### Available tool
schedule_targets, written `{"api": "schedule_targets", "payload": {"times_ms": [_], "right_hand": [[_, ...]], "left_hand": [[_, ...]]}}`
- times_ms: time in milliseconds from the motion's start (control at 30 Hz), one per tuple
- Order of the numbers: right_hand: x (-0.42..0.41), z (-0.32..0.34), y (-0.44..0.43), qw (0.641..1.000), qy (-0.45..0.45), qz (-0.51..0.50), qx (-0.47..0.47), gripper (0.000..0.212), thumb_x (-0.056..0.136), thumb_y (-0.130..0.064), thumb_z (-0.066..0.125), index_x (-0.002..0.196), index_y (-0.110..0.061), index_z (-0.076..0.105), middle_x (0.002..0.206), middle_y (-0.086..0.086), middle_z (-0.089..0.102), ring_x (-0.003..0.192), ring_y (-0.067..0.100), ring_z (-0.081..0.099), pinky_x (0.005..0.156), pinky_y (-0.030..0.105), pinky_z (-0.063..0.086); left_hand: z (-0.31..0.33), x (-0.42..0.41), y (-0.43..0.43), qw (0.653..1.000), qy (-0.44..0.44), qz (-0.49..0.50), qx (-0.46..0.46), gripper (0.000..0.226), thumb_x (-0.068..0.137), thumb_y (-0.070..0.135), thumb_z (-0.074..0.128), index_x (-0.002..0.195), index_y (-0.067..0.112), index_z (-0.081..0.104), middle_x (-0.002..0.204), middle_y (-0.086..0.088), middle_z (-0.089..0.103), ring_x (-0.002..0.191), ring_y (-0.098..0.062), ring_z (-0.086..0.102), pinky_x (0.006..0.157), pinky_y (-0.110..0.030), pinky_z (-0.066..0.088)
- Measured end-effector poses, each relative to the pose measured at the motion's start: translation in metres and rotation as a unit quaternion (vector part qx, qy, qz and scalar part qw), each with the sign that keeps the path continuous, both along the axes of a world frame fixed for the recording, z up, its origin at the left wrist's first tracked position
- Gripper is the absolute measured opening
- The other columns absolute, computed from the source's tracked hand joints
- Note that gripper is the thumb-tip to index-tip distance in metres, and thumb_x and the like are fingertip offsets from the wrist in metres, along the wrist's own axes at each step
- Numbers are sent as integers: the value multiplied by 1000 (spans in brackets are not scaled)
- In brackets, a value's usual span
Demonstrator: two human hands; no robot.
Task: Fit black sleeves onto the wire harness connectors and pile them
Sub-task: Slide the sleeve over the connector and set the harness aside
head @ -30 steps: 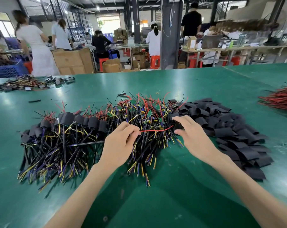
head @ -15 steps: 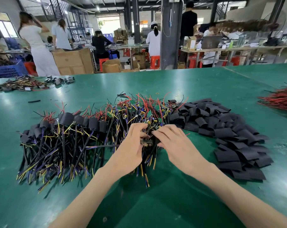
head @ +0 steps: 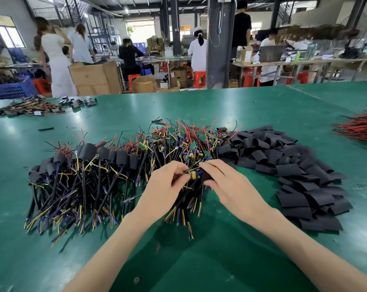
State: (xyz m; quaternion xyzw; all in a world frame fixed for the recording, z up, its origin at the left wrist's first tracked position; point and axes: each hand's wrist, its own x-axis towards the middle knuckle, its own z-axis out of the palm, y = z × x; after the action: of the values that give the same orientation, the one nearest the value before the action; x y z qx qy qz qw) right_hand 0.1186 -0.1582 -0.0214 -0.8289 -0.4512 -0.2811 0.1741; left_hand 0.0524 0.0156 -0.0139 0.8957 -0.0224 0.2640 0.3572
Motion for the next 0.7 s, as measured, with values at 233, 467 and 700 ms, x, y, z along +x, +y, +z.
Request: {"api": "schedule_targets", "payload": {"times_ms": [233,467,700], "right_hand": [[6,-4,-3,995,58,43,65,39,79,-9,73,117,-6,62,111,5,62,95,23,64,81,32,53],[14,-6,-7,984,132,89,76,39,78,-7,73,115,-12,65,115,-1,61,100,15,59,93,21,41],[8,-5,-6,991,78,85,60,39,77,-10,75,115,-11,66,112,1,64,99,20,63,88,33,49]], "left_hand": [[4,-3,-1,999,24,-18,-44,7,85,7,67,85,14,65,74,12,63,68,4,56,68,-6,40],[5,-5,-1,998,39,-25,-43,3,84,8,69,85,10,70,78,3,70,71,-7,63,71,-11,46],[7,-6,0,997,44,-24,-53,3,83,9,70,85,10,72,77,2,71,69,-3,62,70,-11,46]]}}
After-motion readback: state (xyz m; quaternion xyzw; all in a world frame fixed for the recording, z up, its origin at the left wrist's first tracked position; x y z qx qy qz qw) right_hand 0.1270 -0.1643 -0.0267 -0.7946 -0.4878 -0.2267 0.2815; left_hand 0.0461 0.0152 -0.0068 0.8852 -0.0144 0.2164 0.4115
